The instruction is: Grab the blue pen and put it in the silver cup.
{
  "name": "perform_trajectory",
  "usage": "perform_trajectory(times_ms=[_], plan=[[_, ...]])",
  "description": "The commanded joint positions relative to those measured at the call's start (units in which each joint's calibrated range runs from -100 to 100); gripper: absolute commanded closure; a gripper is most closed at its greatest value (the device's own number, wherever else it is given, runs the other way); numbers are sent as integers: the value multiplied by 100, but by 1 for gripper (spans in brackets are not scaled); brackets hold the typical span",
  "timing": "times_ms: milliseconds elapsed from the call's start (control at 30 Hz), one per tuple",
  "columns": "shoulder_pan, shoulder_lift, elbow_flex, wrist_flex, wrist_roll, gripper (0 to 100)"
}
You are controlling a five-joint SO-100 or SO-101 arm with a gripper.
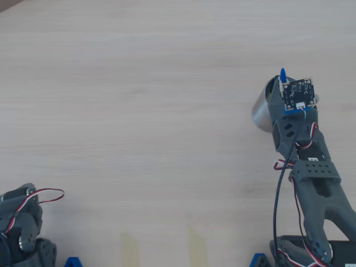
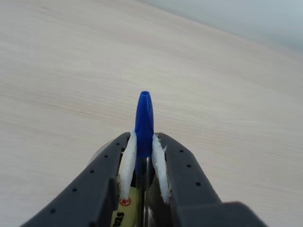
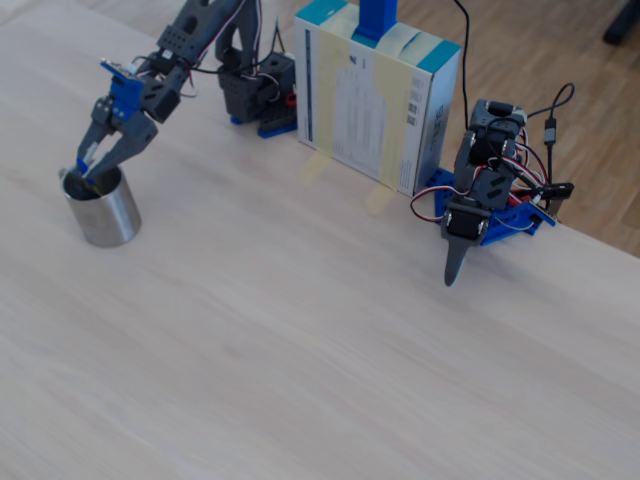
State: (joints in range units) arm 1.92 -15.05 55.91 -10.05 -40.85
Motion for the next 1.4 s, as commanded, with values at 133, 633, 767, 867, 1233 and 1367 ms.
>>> perform_trajectory(times_ms=[133,633,767,867,1233,1367], plan=[[-27,-100,-80,-64,-30,90],[-157,-108,-262,-72,131,65],[-149,-116,-262,-72,131,66],[-149,-291,-253,-72,131,66],[-157,-956,-253,-38,126,66],[-166,-1205,-253,-21,126,66]])
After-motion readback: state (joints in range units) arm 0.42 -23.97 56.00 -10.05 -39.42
